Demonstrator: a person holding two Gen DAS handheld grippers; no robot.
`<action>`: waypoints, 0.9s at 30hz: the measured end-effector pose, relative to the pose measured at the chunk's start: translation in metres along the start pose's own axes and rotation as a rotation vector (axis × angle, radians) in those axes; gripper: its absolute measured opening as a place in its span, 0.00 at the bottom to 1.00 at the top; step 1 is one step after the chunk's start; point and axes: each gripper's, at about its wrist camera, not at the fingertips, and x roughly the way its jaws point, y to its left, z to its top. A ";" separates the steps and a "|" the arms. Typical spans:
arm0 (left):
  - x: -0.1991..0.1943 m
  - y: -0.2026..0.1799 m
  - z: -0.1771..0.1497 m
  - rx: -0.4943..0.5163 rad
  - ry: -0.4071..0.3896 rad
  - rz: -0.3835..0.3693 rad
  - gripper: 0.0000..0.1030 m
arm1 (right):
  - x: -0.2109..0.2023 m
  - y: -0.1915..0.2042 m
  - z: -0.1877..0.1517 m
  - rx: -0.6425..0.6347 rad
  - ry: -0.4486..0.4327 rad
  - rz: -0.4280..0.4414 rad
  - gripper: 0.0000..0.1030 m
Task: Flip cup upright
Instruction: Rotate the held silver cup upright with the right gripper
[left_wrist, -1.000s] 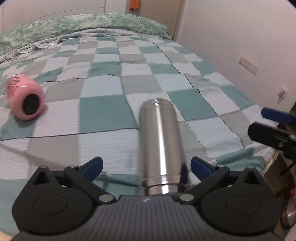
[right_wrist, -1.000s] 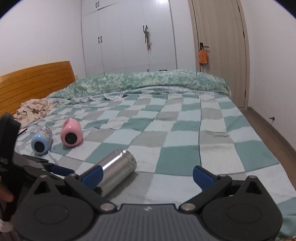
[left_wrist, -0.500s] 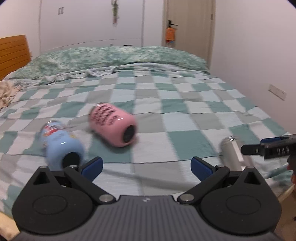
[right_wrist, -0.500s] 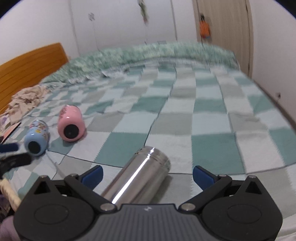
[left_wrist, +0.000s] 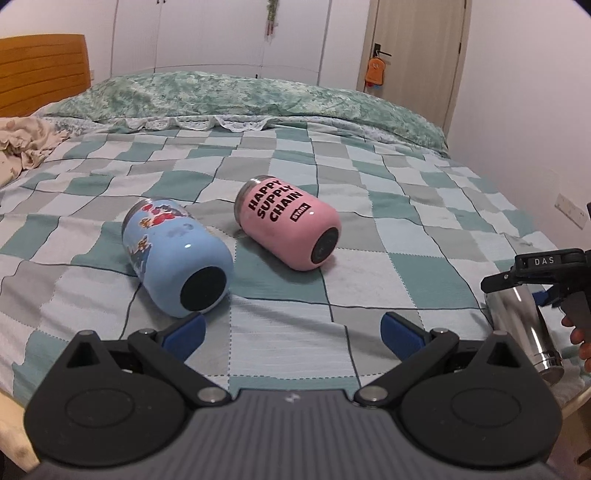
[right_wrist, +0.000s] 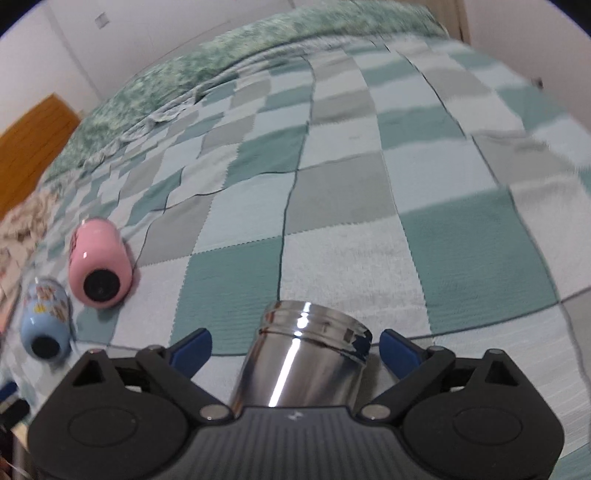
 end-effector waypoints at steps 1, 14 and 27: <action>0.000 0.001 0.000 -0.006 -0.001 -0.006 1.00 | 0.002 -0.003 0.001 0.018 0.004 0.008 0.83; 0.004 -0.005 -0.001 -0.034 0.008 -0.018 1.00 | -0.033 0.000 -0.014 -0.050 -0.150 0.087 0.65; -0.015 -0.031 0.005 -0.026 -0.036 -0.058 1.00 | -0.127 0.013 -0.051 -0.262 -0.511 0.193 0.62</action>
